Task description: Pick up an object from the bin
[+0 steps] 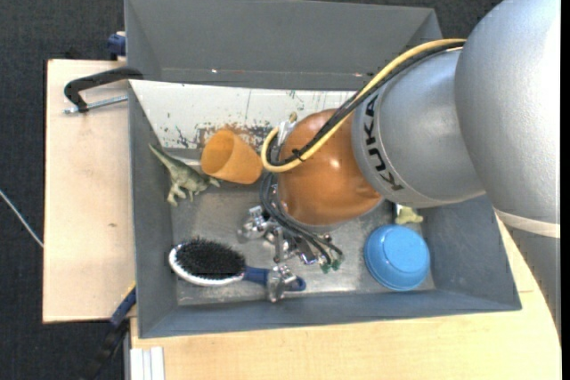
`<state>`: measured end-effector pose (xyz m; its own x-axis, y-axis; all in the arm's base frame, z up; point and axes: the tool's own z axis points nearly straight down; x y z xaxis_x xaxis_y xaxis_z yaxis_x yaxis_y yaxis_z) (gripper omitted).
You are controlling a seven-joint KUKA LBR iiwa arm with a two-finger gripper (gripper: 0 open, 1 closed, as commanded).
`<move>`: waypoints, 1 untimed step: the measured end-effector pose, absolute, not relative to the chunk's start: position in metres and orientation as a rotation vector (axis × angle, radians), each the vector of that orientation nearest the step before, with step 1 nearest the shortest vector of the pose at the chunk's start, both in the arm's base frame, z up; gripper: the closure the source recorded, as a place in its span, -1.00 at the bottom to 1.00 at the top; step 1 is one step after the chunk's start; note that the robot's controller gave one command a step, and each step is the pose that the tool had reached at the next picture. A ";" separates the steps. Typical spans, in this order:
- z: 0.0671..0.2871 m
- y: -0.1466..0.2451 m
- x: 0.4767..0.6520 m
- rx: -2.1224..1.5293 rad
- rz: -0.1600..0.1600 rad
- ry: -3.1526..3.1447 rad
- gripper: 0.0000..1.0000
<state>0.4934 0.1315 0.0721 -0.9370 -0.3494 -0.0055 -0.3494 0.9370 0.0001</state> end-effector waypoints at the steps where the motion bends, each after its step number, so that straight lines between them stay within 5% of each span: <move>1: 0.072 0.132 0.494 -0.554 0.004 3.085 1.00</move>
Offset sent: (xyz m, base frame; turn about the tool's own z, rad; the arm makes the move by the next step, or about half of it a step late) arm 0.0000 0.0000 0.0000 0.0000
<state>0.4935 0.1321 0.0724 -0.9375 -0.3478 -0.0073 -0.3479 0.9375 0.0014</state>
